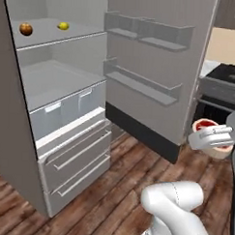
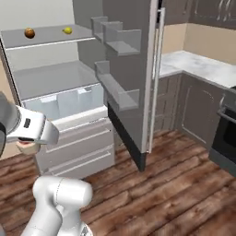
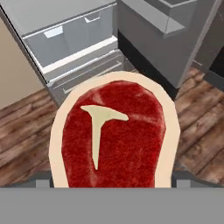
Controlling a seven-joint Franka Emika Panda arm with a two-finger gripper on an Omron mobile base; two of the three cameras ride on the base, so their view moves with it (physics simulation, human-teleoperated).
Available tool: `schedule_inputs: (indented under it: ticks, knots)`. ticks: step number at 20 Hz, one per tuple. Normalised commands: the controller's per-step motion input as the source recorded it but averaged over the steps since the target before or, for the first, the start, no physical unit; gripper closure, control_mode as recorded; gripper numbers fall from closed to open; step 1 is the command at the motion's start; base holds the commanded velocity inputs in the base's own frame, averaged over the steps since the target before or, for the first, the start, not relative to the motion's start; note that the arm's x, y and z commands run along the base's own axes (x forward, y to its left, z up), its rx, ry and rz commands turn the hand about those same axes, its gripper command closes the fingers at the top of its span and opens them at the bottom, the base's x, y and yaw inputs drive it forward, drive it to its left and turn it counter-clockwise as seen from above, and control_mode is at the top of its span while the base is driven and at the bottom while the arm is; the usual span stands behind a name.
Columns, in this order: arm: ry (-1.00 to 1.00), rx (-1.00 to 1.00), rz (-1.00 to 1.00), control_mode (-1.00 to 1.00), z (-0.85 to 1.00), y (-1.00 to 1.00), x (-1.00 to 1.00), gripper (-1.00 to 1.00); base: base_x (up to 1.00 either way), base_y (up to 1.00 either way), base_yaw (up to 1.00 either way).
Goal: Open the fridge, remove the orange, lemon, and steak, and place them on any counter.
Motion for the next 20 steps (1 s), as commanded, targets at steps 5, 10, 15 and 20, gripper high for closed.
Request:
schedule_inputs:
  ticks: [5,10,15,20]
  knots:
    - [0.0,0.0,0.0,1.0,0.0,0.0,0.0,1.0,-0.14,0.0,-0.87]
    - [0.0,0.0,0.0,1.0,0.0,0.0,0.0,1.0,-0.14,0.0,-0.87]
    - [0.0,0.0,0.0,1.0,0.0,0.0,0.0,1.0,-0.29,0.0,-0.83]
    - [0.0,0.0,0.0,1.0,0.0,0.0,0.0,1.0,-0.15,0.0,-0.77]
